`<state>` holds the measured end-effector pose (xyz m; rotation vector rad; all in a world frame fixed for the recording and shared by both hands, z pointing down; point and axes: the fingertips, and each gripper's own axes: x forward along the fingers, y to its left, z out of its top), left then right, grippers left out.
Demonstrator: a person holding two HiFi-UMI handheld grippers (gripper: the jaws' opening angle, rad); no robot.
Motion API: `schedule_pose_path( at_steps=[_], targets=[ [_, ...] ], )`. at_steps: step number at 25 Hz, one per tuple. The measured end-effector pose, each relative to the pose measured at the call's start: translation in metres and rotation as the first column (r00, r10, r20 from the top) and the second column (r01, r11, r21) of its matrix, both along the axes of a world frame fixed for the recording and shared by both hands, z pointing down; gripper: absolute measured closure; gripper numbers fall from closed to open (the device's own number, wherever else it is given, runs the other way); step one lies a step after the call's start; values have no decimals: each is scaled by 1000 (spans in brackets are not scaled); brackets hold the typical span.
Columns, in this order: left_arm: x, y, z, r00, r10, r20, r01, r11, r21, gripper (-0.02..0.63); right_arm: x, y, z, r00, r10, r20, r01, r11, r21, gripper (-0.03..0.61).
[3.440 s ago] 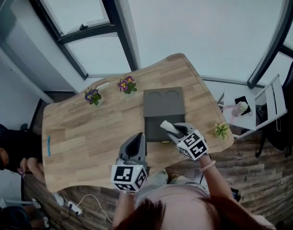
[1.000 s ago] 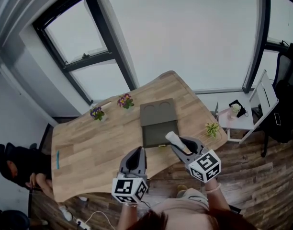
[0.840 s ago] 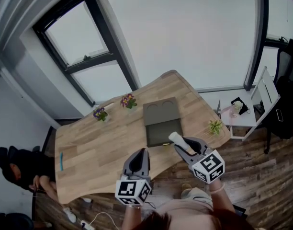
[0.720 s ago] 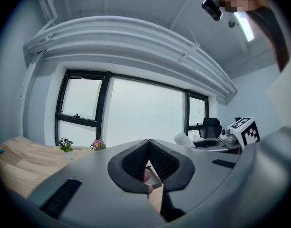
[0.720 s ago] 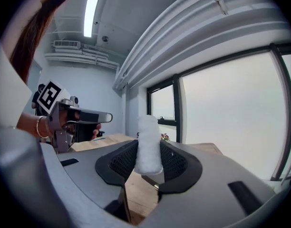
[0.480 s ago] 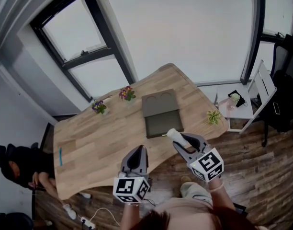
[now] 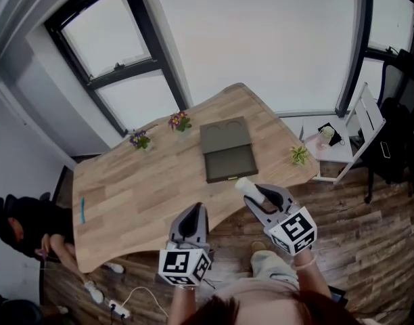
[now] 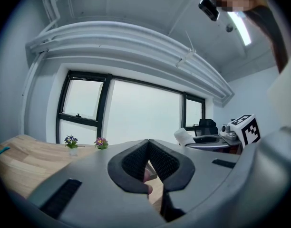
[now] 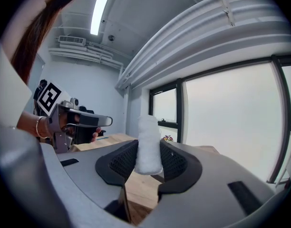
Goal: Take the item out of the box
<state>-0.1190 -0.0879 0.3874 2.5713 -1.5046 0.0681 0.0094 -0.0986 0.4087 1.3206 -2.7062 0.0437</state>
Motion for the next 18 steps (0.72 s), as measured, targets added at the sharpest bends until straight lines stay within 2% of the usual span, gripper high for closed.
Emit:
schedule_pose_path(
  at_steps=[5, 10, 18],
  targets=[
    [-13, 15, 3, 1000, -13, -11, 13, 1000, -6, 614, -5, 14, -1, 1000, 11, -12, -10, 1000, 12, 449],
    [-20, 30, 12, 1000, -13, -12, 12, 1000, -19, 614, -7, 30, -3, 1000, 25, 15, -25, 1000, 4, 449],
    [-23, 45, 20, 999, 0, -39, -1, 1000, -30, 614, -5, 46, -5, 998, 54, -14, -54, 998, 13, 449]
  ],
)
